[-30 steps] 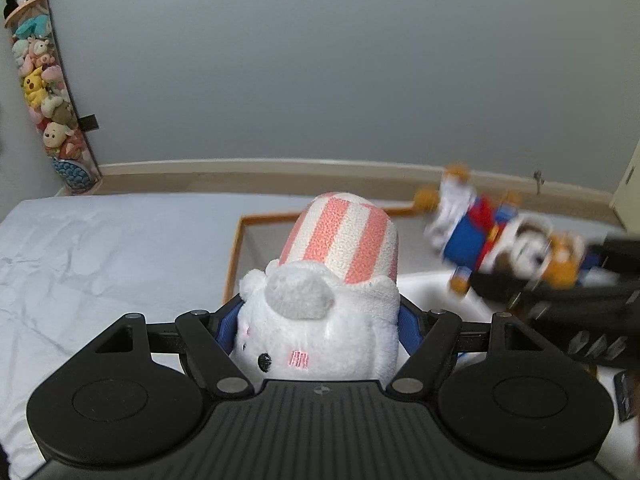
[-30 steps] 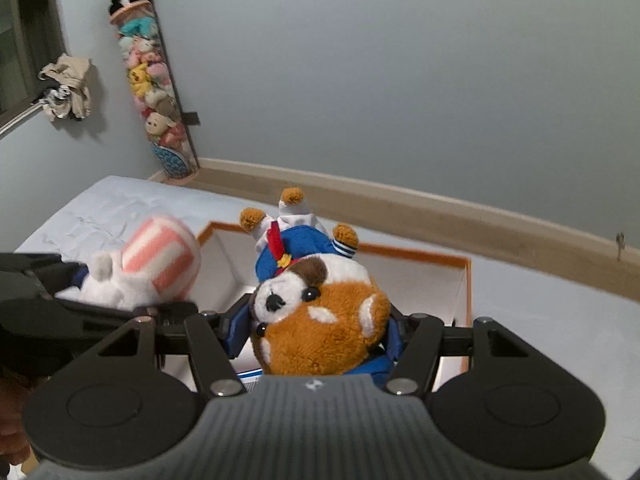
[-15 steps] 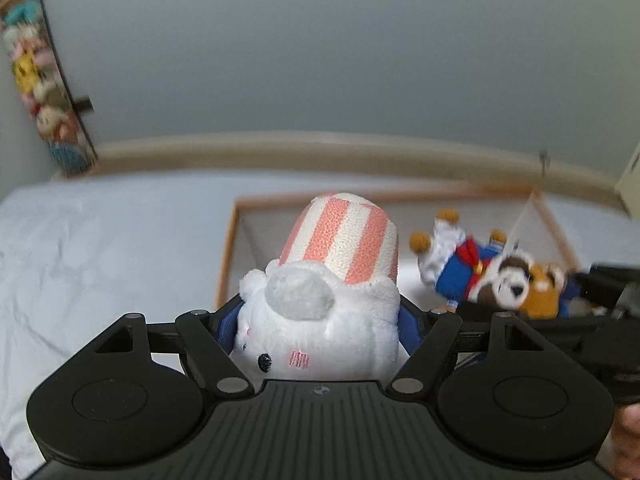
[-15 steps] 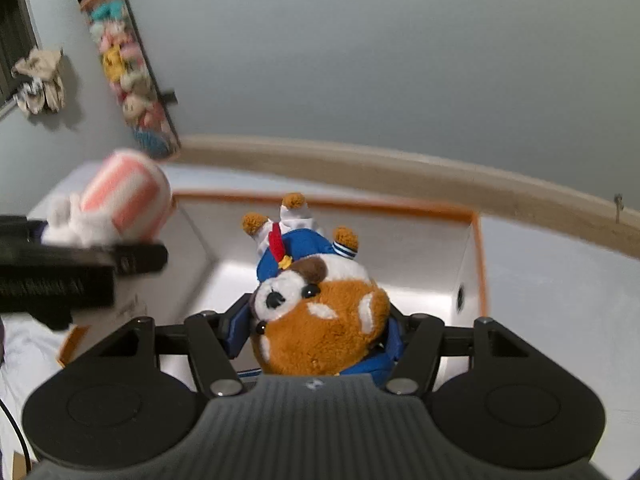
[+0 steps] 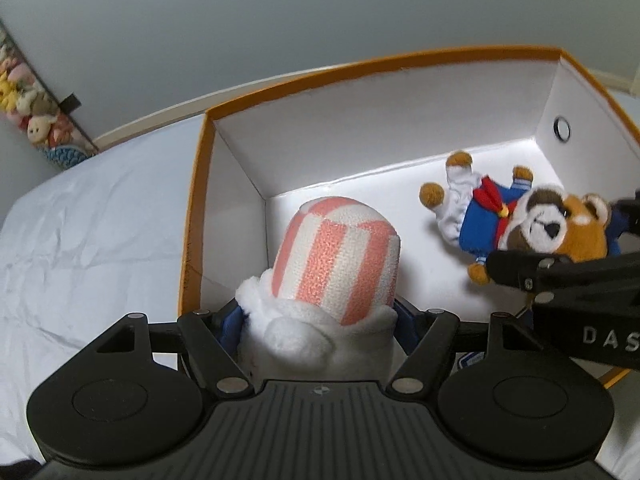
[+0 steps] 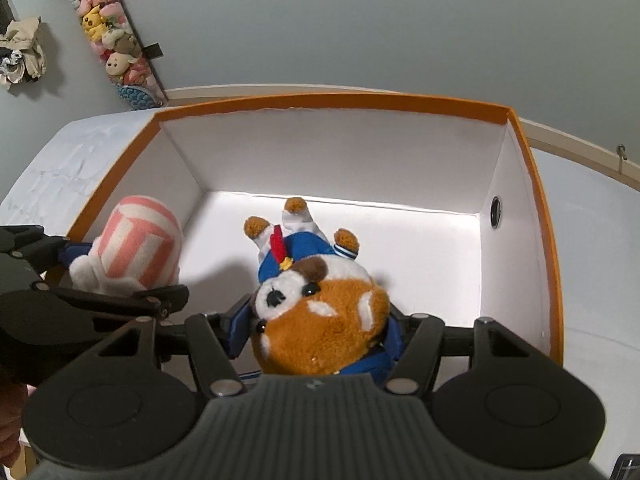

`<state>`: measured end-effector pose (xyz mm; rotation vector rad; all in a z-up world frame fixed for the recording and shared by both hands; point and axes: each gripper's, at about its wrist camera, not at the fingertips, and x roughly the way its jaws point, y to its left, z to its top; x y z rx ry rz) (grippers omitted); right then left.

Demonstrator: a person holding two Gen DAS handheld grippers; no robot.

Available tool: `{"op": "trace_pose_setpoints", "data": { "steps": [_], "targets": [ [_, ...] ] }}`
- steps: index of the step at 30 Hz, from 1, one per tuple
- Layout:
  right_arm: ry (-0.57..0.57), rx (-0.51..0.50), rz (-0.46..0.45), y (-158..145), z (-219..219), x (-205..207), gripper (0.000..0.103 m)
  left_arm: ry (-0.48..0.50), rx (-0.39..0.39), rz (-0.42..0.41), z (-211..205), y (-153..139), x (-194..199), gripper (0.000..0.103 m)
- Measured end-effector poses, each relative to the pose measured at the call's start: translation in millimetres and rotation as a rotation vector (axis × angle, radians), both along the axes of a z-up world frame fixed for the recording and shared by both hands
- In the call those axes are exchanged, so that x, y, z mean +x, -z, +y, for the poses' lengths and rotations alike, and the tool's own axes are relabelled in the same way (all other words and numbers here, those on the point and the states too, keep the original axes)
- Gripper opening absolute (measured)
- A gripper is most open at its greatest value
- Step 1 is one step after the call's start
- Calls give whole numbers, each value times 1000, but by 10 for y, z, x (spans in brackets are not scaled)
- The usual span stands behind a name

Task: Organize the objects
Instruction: 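Carry both plushes over the orange shoebox with both tools, then open both tools to drop the plushes into the shoebox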

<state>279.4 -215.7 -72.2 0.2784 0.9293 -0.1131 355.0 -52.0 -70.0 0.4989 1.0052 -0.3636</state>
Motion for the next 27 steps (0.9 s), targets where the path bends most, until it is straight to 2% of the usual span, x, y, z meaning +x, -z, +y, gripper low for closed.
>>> {"op": "trace_pose_setpoints", "data": {
  "steps": [4,7,9,12,13,17,23,27],
  "targets": [
    [9,16,35,20,-29,9,66,19,37,-7,-44,57,15,84],
    [7,17,34,34,-36,-4,66,37,63,-16,-193,68,-232,85],
    [2,35,36,41,-35,6,68,61,85,-14,-274,58,-366,86],
    [18,71,32,39,-60,6,79,66,95,-17,-294,51,-364,87],
    [22,77,23,25,-72,-1,83,65,91,-21,-294,31,-360,88],
    [26,80,-6,-57,-97,-39,84,62,61,-27,-296,-41,-356,89],
    [32,76,-28,-176,-136,-107,84,42,-49,92,-259,-67,-259,89],
    [29,82,-48,-241,-168,-156,84,60,-58,31,-260,-152,-324,89]
  ]
}}
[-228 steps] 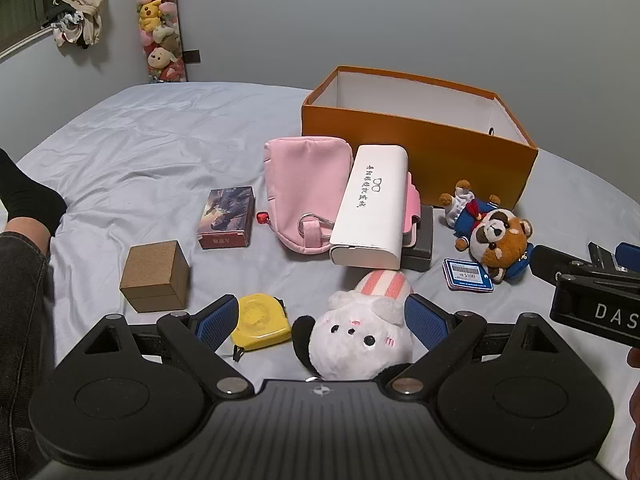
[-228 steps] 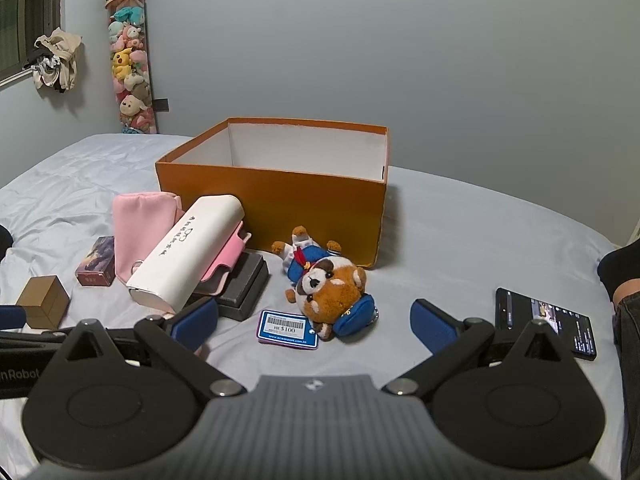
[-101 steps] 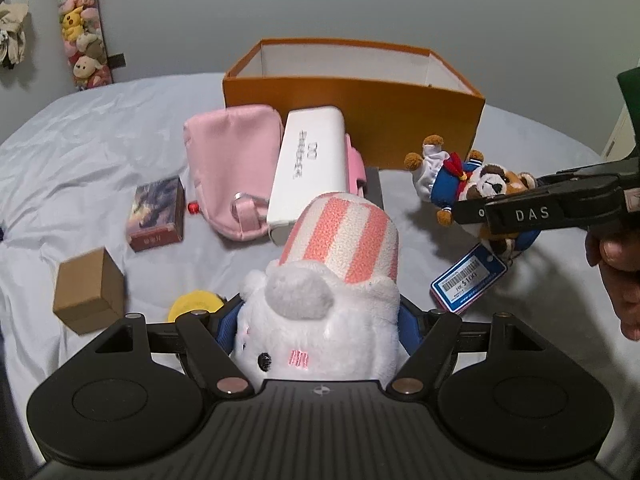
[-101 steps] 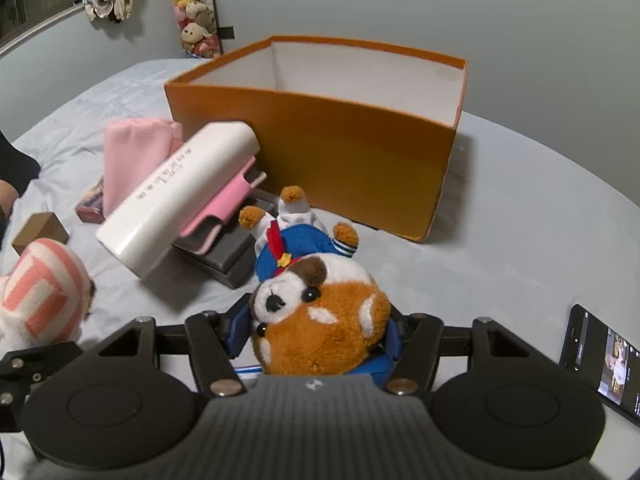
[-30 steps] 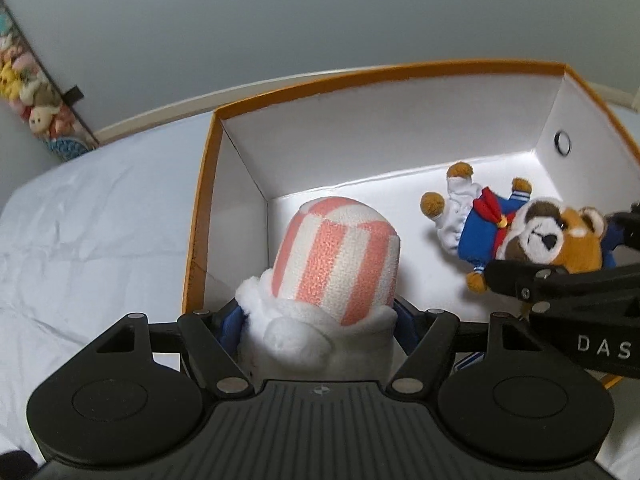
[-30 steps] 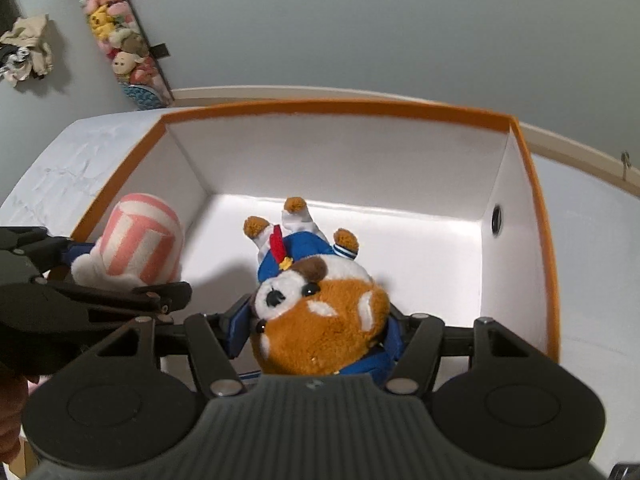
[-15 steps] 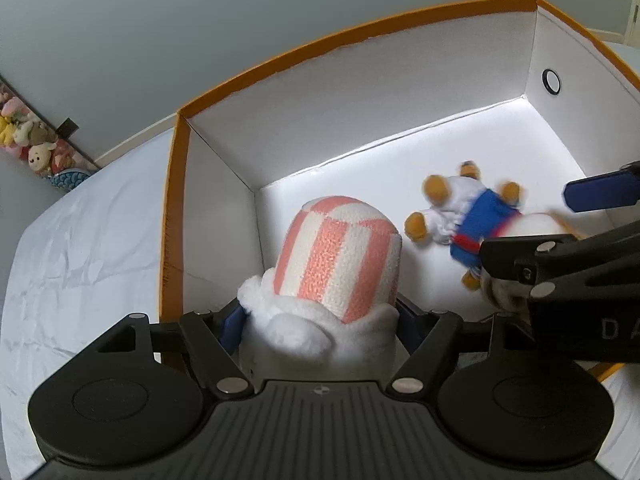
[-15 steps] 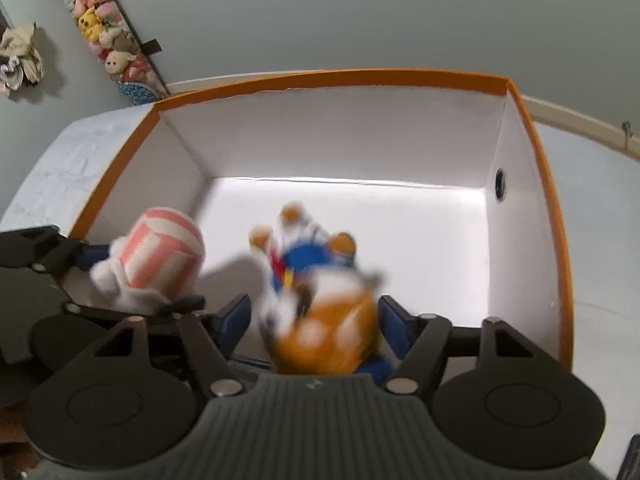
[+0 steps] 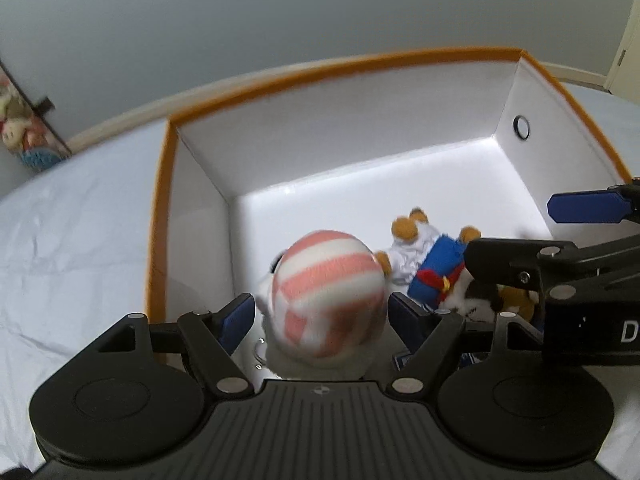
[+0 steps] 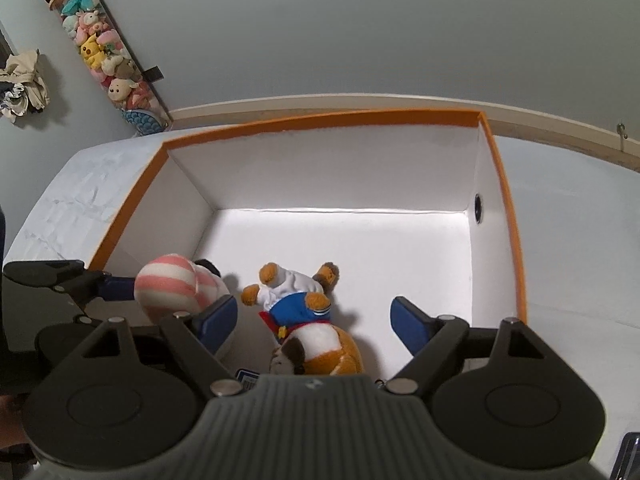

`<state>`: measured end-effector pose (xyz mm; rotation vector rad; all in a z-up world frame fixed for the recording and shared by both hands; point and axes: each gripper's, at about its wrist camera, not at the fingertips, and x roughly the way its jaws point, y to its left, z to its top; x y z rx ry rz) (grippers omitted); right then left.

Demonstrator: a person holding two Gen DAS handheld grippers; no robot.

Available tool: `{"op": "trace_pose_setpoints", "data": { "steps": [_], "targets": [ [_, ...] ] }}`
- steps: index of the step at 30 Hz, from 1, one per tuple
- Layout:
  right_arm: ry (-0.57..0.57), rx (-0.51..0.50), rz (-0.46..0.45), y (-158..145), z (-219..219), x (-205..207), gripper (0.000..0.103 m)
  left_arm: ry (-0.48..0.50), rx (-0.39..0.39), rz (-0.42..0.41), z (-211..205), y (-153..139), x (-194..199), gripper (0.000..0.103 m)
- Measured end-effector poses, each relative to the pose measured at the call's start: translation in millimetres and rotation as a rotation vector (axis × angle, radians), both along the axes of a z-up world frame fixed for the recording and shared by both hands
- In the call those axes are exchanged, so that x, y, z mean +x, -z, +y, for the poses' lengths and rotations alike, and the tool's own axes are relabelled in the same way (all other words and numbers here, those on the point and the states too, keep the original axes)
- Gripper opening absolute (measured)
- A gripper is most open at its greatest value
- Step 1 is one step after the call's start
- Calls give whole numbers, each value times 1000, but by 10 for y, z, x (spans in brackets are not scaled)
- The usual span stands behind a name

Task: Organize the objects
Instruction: 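Open both tools to drop the plushes into the shoebox, then grasp the tan cardboard cube with left tool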

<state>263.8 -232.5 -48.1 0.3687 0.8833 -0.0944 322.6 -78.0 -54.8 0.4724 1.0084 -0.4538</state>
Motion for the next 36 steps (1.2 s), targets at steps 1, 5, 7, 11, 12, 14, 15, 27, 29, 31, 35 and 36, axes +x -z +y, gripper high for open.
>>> {"op": "trace_pose_setpoints", "data": {
  "steps": [1,5,7,11,12,14,15,27,29,31,35,36],
  "targets": [
    [0,9,-7,-18,-12,-16,84,3,0,-19,-4,-29,-17,89],
    [15,11,-48,-117,-43,-92,84,-3,-35,-77,27,-174,-55,89],
    [18,26,-81,-171,-68,-142,84,-16,-53,-102,65,-241,-64,89],
    [23,14,-130,-268,-78,-262,84,-71,-138,-160,225,-440,-112,84],
    [21,7,-146,-299,-76,-306,84,-82,-165,-177,289,-490,-152,83],
    [14,-8,-180,-359,-68,-415,85,-90,-226,-214,435,-618,-248,83],
    [10,-18,-195,-382,-65,-469,85,-94,-243,-227,497,-651,-302,83],
    [-26,-92,-241,-463,129,-913,87,-203,-366,-273,1117,-847,-783,83],
    [-38,-113,-250,-460,192,-980,89,-202,-374,-282,1150,-845,-898,83],
    [-52,-134,-255,-447,249,-1056,90,-208,-387,-290,1179,-826,-1014,83],
    [-76,-161,-248,-373,369,-1162,90,-237,-408,-307,1235,-749,-1228,83],
    [-80,-167,-242,-353,395,-1189,90,-243,-407,-311,1260,-742,-1290,83]
  ]
}}
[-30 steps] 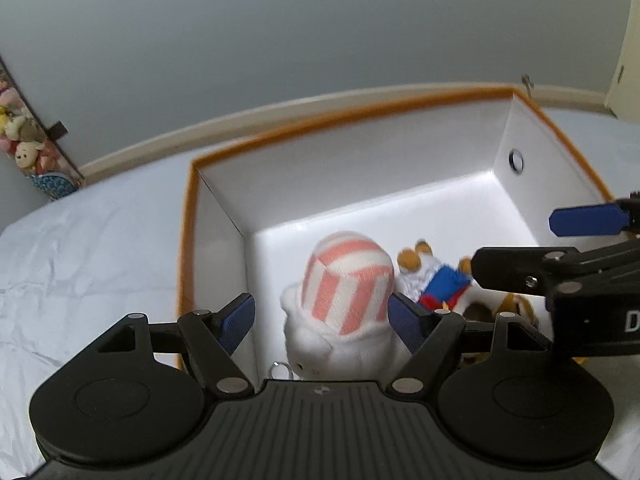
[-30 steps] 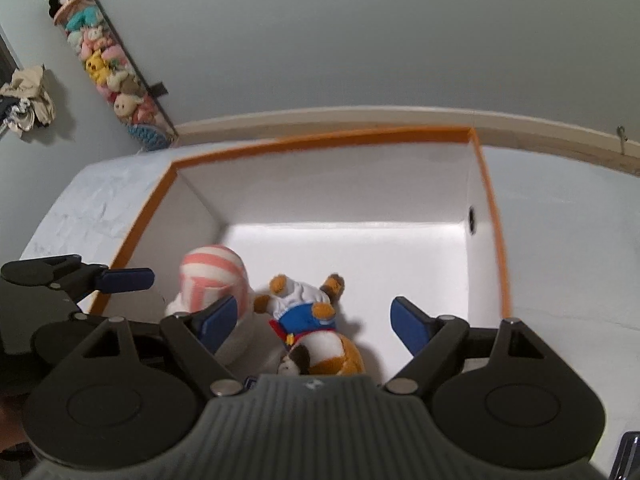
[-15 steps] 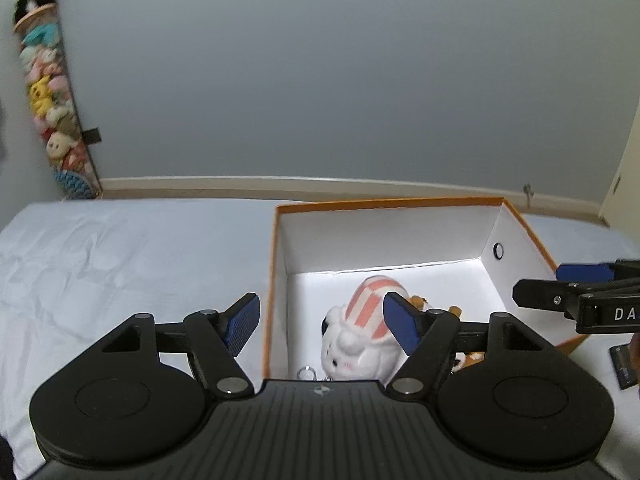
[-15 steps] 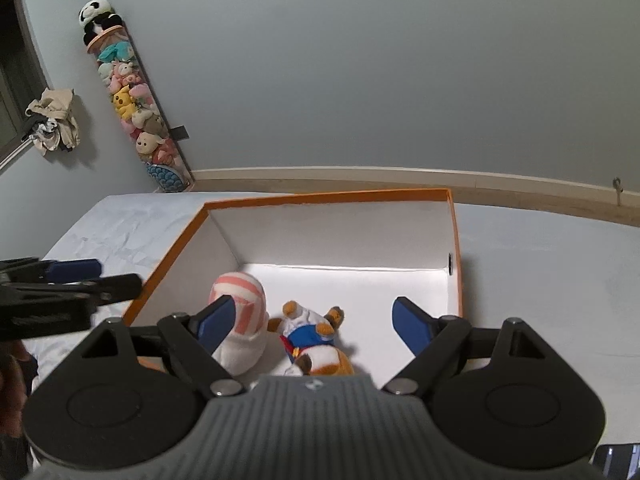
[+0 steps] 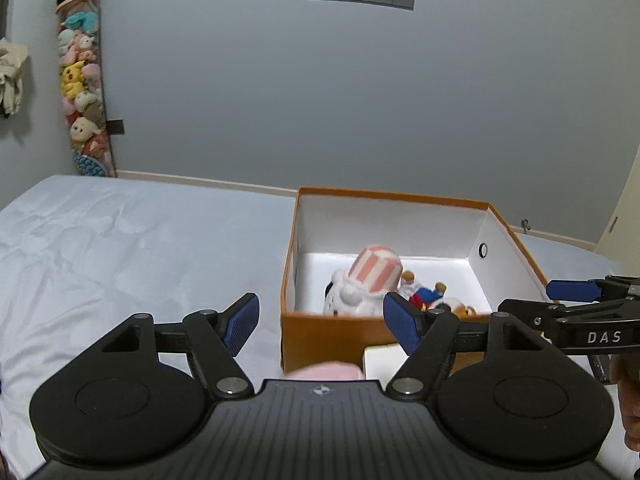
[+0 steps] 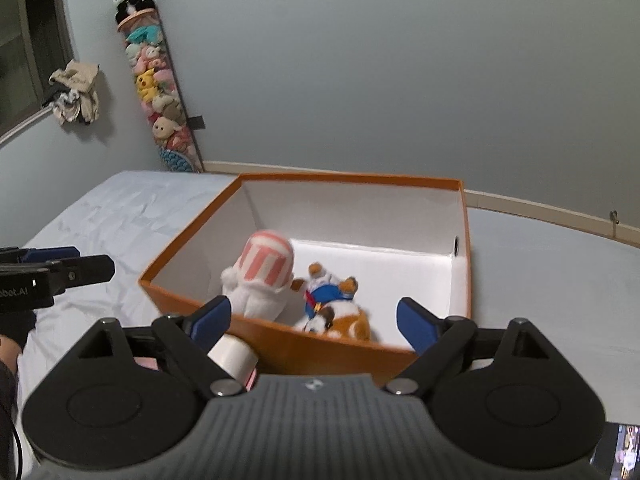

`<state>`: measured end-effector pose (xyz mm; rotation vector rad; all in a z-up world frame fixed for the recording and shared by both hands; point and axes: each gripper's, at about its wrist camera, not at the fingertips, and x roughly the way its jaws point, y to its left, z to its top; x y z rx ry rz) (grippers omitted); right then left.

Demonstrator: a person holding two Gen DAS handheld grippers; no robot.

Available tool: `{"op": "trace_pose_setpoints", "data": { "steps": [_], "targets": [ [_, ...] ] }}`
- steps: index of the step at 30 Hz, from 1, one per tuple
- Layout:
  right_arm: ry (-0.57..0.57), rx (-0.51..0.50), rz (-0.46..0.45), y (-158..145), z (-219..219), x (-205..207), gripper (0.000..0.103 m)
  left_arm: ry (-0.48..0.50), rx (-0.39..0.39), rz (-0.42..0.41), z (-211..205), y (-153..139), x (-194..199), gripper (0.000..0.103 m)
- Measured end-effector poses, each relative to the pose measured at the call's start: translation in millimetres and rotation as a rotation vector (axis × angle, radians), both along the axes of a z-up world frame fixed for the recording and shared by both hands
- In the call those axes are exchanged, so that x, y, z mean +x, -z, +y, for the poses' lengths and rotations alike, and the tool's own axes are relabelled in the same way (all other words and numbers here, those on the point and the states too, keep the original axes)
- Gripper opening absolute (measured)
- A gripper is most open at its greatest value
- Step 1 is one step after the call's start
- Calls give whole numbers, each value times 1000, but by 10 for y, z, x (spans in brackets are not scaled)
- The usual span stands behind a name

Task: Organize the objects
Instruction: 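Grasp the tan cardboard cube with left tool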

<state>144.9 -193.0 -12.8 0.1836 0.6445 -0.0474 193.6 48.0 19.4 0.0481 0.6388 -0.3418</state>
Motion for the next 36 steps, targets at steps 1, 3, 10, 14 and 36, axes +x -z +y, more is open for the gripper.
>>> {"op": "trace_pose_setpoints", "data": {
  "steps": [1,3,10,14,36],
  "targets": [
    [0,-6,6,23,26,-17,90,-5,0,-4,14,12,-48,83],
    [4,-14,17,54,61,-45,90,-20,-2,-16,56,51,-173,83],
    [11,-1,50,181,139,-219,90,-47,30,46,183,258,-462,83],
    [5,6,70,256,218,-284,90,-73,21,94,291,374,-561,83],
    [-60,-9,135,482,670,-236,91,-397,17,217,1317,732,-1089,83]
  ]
}}
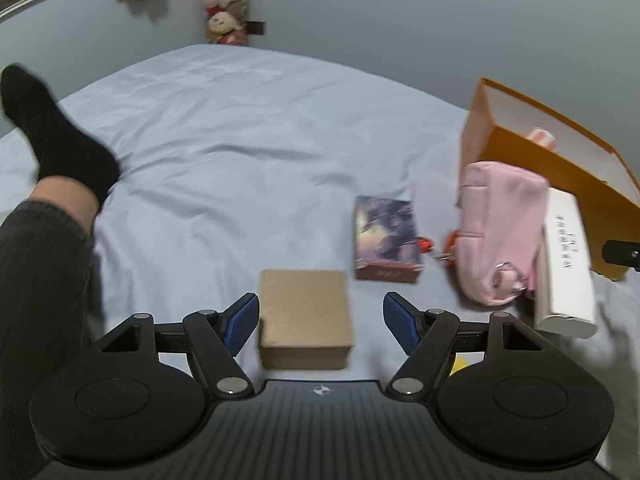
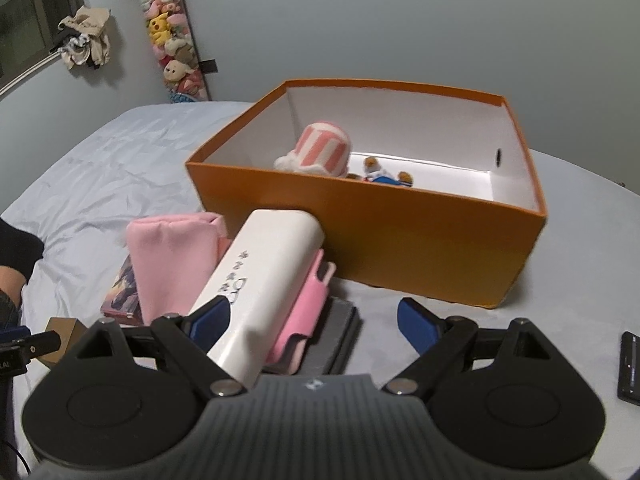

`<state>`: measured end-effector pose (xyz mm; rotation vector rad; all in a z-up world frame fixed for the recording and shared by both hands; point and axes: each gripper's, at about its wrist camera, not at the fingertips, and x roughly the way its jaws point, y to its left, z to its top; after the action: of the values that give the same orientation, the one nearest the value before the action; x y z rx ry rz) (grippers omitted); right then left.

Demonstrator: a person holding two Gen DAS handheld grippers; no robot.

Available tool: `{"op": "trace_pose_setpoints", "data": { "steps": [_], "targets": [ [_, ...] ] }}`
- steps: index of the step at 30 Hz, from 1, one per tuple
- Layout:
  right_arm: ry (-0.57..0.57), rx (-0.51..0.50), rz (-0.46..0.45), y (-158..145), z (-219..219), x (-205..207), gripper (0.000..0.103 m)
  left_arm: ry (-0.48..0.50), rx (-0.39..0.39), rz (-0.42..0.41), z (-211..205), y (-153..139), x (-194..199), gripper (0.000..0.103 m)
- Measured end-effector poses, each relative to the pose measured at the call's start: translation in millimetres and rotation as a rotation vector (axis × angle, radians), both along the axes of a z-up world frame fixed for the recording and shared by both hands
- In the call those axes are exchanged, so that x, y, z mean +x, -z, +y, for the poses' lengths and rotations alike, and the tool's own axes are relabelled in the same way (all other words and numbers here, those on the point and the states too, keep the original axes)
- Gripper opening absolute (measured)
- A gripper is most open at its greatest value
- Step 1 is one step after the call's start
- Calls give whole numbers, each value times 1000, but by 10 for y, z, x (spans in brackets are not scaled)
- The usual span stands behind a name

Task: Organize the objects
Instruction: 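Grasp the tan cardboard cube with left tool, then grasp the white glasses case with right tool while left tool holds the cube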

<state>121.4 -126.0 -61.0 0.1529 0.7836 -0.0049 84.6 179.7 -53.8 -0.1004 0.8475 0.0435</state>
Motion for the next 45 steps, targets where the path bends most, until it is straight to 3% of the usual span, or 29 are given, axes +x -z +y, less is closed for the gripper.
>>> {"op": "trace_pose_setpoints", "data": {
  "steps": [18,21,24,25,35,45],
  "targets": [
    [-72,-42,51,246,418,286,92,37,41,105,-107,329,226,85],
    [-94,-45,73,278,478,367,85,36,31,124,-106,378,289,84],
    [-107,-66,70,259,519,370,79,37,5,144,-101,444,324,73],
    [-109,-62,73,251,509,364,78,37,9,143,-107,456,316,67],
    [-117,-31,86,182,330,191,72,90,-4,145,-181,431,236,67],
    [-103,-11,121,222,74,-142,70,193,-6,159,-604,443,55,67]
  ]
}}
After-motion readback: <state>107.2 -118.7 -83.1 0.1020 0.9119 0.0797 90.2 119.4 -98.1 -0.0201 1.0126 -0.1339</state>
